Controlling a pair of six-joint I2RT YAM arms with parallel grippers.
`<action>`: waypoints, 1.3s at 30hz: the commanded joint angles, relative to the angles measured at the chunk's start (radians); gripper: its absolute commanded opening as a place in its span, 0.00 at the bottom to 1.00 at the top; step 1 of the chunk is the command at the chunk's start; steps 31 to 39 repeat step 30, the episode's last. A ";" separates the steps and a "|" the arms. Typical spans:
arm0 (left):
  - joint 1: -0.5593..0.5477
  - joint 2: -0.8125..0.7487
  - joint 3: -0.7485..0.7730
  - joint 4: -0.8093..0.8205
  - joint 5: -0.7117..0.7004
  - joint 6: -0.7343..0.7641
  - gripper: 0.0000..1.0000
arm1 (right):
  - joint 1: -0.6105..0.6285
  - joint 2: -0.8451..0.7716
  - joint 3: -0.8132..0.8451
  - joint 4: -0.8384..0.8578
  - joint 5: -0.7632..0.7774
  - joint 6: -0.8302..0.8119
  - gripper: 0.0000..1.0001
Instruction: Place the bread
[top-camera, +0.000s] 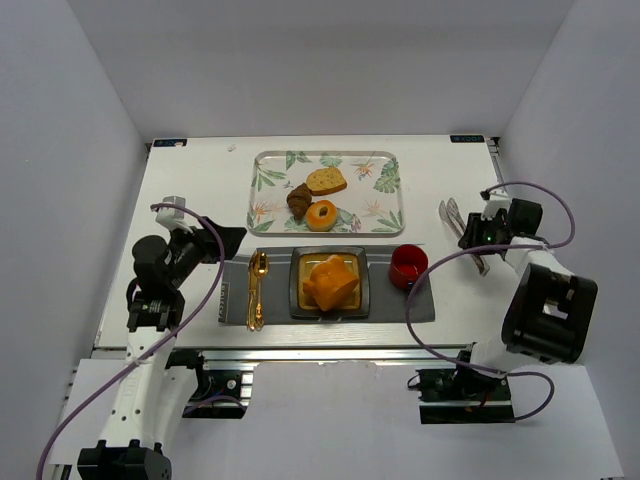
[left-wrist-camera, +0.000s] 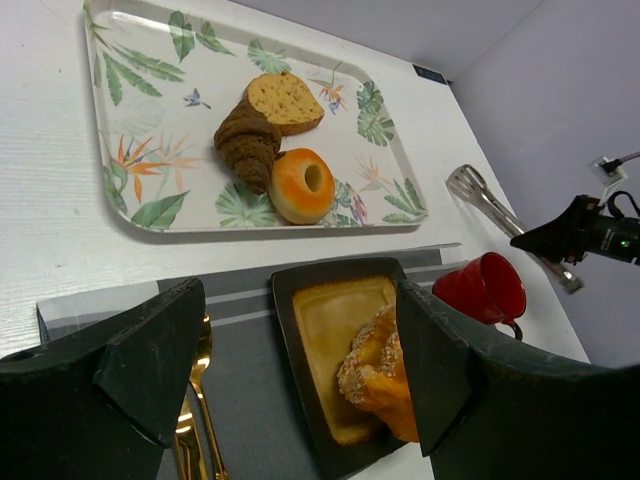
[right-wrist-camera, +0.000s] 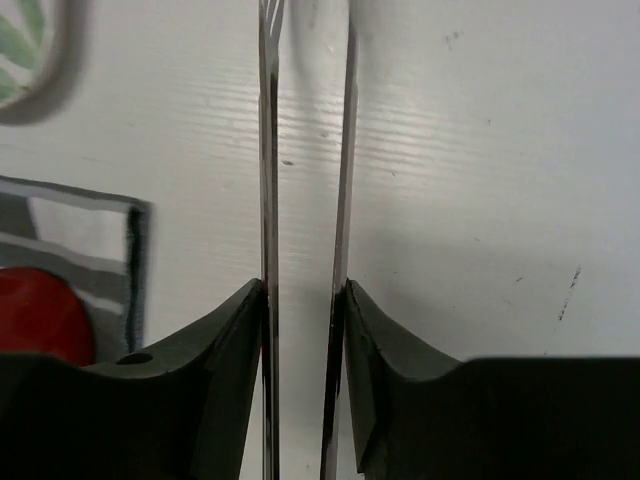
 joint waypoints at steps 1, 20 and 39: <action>0.002 0.007 0.025 -0.016 0.011 0.019 0.86 | -0.013 0.053 -0.030 0.169 0.048 0.051 0.43; 0.004 -0.024 -0.004 -0.031 0.008 0.006 0.86 | -0.077 0.024 0.129 -0.216 -0.026 -0.179 0.89; 0.004 -0.014 0.005 -0.013 0.025 0.003 0.86 | -0.059 -0.140 0.408 -0.278 -0.057 -0.009 0.89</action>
